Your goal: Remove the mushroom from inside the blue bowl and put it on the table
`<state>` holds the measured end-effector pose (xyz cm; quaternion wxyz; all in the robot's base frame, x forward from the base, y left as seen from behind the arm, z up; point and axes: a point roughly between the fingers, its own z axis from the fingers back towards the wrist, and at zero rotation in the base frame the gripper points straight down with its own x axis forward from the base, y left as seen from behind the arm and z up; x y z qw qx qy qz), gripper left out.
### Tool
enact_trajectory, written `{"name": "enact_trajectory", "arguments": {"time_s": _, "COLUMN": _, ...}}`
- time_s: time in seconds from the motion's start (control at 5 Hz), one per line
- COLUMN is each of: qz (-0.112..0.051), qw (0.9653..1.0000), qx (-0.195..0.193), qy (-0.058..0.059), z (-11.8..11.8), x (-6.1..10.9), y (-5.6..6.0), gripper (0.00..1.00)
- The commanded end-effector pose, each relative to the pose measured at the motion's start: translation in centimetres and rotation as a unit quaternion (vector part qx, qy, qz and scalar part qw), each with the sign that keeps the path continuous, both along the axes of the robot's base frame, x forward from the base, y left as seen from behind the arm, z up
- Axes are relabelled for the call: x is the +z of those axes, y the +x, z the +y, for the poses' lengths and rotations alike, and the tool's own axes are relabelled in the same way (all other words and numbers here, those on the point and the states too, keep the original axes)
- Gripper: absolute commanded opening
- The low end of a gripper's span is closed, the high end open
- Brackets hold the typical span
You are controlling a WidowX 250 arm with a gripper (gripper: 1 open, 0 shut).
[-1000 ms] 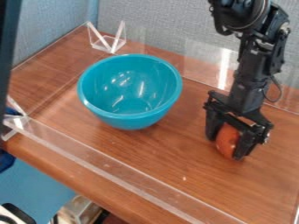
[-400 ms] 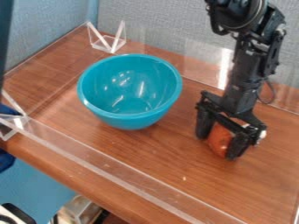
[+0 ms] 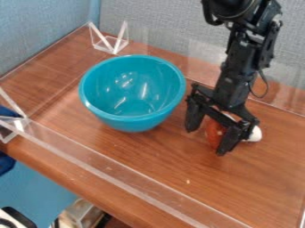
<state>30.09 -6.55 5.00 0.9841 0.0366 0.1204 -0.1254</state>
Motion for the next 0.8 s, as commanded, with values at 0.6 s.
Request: {"name": "enact_trajectory", "arguments": {"time_s": 0.6, "qz": -0.051, "qw": 0.9986, "qx": 0.014, "qy": 0.004, "z": 1.43, "x": 3.34, "y": -0.09, "gripper": 1.00}}
